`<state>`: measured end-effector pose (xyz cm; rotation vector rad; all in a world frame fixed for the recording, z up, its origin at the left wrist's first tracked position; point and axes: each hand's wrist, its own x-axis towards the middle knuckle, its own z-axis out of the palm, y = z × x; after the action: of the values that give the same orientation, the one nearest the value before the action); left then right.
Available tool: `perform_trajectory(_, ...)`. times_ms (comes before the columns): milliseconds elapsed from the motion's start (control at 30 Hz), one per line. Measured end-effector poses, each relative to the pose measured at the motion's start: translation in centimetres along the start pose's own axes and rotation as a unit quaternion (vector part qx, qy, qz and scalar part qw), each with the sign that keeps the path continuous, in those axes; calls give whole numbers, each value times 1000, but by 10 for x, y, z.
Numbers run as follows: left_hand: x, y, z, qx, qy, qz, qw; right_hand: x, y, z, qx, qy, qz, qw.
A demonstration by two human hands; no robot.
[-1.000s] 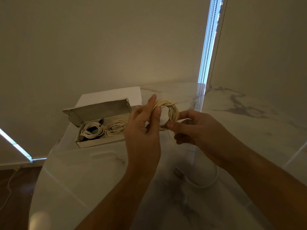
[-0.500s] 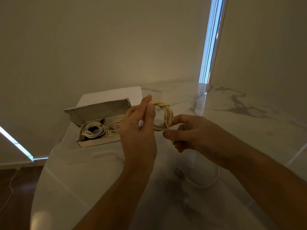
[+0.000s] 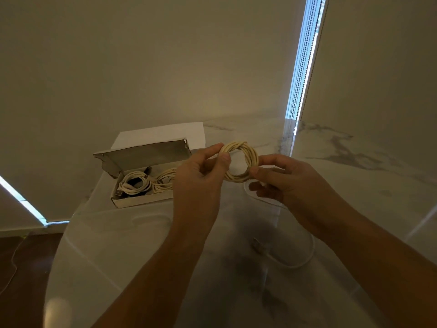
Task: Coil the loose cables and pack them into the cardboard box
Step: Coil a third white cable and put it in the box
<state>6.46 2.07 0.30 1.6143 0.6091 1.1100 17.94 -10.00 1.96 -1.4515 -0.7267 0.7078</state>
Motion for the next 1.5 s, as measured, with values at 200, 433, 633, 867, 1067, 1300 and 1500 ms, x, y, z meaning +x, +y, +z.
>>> perform_trajectory(200, 6, -3, -11, 127, -29, 31, 991, 5, 0, -1, 9, 36, 14, 999)
perform_trajectory(433, 20, 1, -39, 218, -54, 31, 974, 21, -9, 19, 29, 17, 50, 998)
perform_trajectory(633, 38, 0, -79, 290, 32, 9, 956, 45, -16, 51, -16, -36, 74, 996)
perform_trajectory(867, 50, -7, -102, 348, 87, -24, 933, 73, -9, 90, -198, -29, 21, 980)
perform_trajectory(1067, 56, -16, -108, 385, 108, -32, 916, 89, -2, 118, -315, 2, -38, 948)
perform_trajectory(1300, 59, -21, -110, 390, 120, -32, 912, 97, 10, 134, -384, 50, -61, 920)
perform_trajectory(1500, 58, -21, -109, 376, 121, -31, 918, 90, 13, 143, -517, 104, -116, 841)
